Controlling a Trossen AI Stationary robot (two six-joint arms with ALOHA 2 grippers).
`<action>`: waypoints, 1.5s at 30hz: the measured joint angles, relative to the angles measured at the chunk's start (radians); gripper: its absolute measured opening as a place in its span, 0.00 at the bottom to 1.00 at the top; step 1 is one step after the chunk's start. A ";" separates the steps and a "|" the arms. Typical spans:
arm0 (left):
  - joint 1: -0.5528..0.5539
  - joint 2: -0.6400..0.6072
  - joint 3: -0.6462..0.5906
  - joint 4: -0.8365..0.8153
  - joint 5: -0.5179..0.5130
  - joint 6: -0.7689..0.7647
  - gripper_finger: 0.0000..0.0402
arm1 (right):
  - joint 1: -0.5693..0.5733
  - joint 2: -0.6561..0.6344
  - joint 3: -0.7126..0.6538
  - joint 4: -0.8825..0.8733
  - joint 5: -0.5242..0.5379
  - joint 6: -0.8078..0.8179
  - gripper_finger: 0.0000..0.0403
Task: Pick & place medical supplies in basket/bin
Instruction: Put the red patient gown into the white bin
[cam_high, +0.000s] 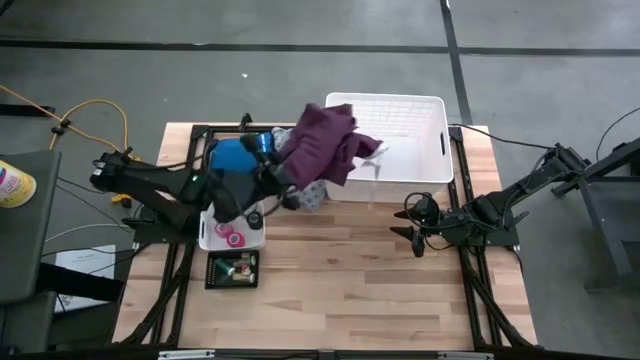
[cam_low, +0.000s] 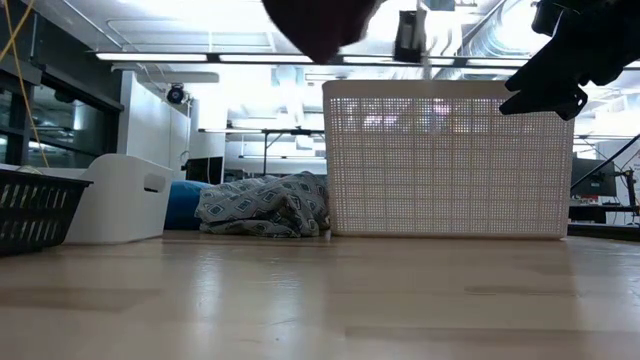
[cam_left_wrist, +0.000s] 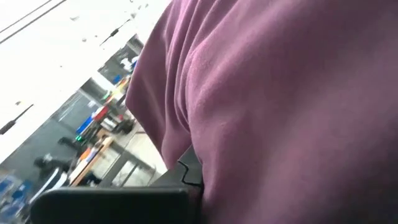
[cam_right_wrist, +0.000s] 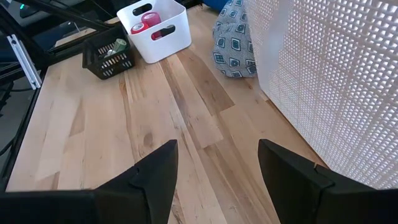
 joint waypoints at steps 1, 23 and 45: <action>0.022 0.002 0.000 0.008 0.034 0.013 0.08 | 0.000 0.000 0.000 0.000 0.000 0.000 0.52; 0.363 0.085 -0.001 0.529 0.348 0.320 0.08 | 0.000 0.000 0.000 0.000 0.000 0.000 0.52; 0.436 0.309 0.000 0.543 0.498 0.238 0.08 | 0.000 0.000 0.000 0.000 0.000 0.000 0.52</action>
